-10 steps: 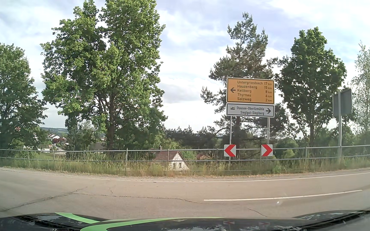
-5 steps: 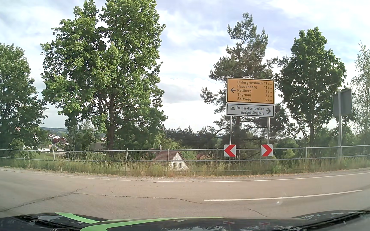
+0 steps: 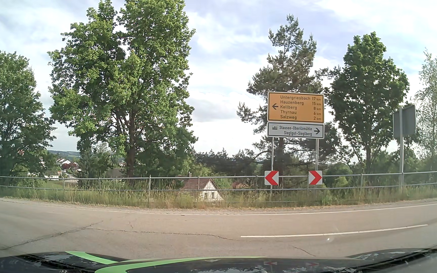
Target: Follow the waypoints while adhering to traffic rules and regulations
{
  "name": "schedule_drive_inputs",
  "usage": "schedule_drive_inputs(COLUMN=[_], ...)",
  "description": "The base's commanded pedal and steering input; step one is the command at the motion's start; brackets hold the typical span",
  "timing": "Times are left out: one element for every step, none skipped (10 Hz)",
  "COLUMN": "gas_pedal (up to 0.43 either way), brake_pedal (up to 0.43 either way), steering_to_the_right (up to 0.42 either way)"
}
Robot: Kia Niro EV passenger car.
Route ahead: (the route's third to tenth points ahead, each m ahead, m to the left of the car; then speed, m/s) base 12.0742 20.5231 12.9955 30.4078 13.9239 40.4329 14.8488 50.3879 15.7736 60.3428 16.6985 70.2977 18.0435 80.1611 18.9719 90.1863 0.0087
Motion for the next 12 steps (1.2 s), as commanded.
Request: schedule_drive_inputs(gas_pedal=[0.000, 0.000, 0.000, 0.000, 0.000, 0.000, 0.000, 0.000, 0.000, 0.000, 0.000, 0.000], brake_pedal=[0.262, 0.256, 0.256, 0.262, 0.256, 0.262, 0.256, 0.256, 0.256, 0.256, 0.262, 0.256], steering_to_the_right=[-0.148, -0.148, -0.148, -0.148, -0.148, -0.148, -0.148, -0.148, -0.148, -0.148, -0.148, -0.149])
